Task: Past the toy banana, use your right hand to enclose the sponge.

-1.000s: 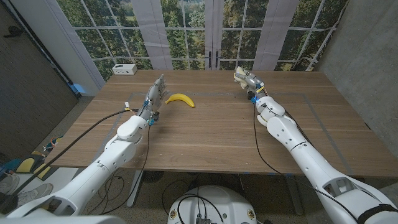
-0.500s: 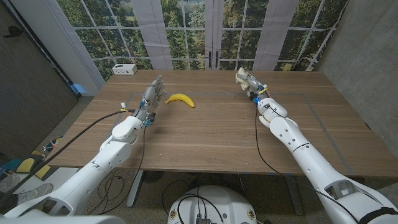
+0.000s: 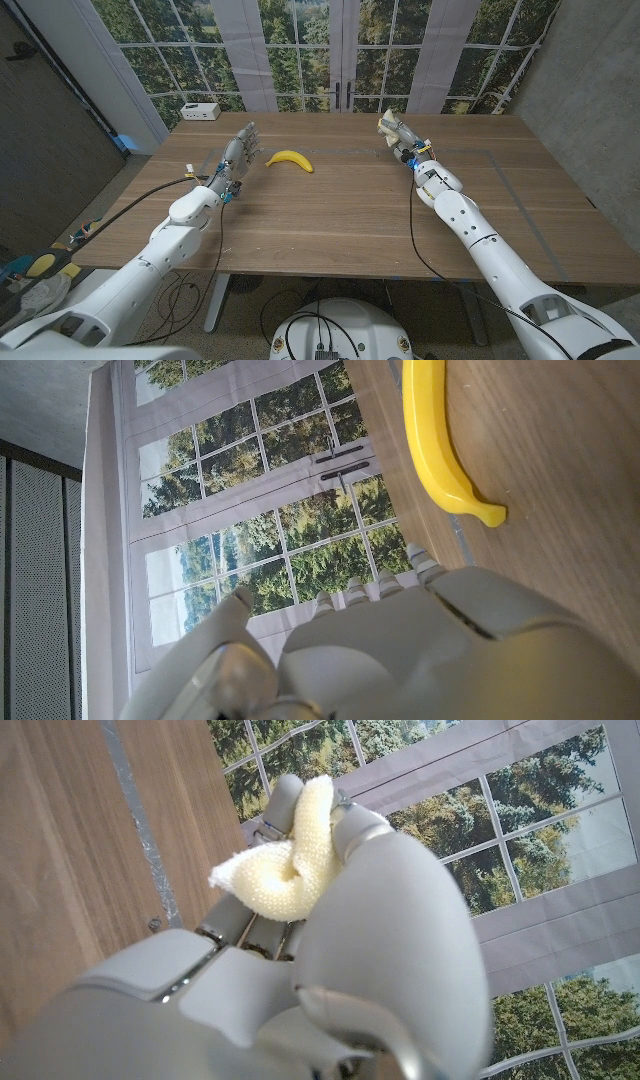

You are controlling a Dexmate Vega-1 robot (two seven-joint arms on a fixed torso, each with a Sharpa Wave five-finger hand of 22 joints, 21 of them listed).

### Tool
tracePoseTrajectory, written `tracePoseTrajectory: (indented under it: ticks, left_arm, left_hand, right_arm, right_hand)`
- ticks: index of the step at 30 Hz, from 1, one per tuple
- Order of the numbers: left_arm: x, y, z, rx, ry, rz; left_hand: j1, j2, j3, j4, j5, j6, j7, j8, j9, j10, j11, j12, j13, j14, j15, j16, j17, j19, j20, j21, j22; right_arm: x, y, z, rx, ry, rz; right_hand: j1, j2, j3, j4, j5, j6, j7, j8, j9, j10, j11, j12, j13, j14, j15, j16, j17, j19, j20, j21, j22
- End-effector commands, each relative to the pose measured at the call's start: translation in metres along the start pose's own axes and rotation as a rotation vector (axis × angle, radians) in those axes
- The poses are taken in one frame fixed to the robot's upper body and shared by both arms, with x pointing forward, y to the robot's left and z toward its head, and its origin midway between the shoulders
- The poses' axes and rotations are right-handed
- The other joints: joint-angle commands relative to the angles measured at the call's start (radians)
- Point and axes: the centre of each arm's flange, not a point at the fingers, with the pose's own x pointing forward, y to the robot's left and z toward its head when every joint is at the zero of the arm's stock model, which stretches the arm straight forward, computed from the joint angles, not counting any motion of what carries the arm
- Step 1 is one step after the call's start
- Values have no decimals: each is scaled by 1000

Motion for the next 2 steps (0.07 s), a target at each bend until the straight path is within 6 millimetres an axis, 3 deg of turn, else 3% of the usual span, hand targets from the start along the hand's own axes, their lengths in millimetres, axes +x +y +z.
tracePoseTrajectory:
  ticks: [1,2]
  left_arm:
    - [4,11,0,2,6,2]
    - [5,12,1,5,3,-4]
  left_hand:
    - [-7,5,7,-1,0,-25,6,1,5,-66,5,2,4,-4,-3,4,3,2,3,-5,3]
    - [-7,5,7,-1,0,-25,6,1,5,-66,5,2,4,-4,-3,4,3,2,3,-5,3]
  right_arm:
    - [1,-7,0,121,-22,4]
    - [1,-9,1,136,-28,4]
  right_hand:
    - [156,151,9,0,8,3,3,-2,5,1,2,-2,3,40,-159,9,4,-3,-106,9,2]
    - [156,151,10,0,8,3,3,-2,5,1,3,-2,3,40,-159,9,4,-4,-106,10,2]
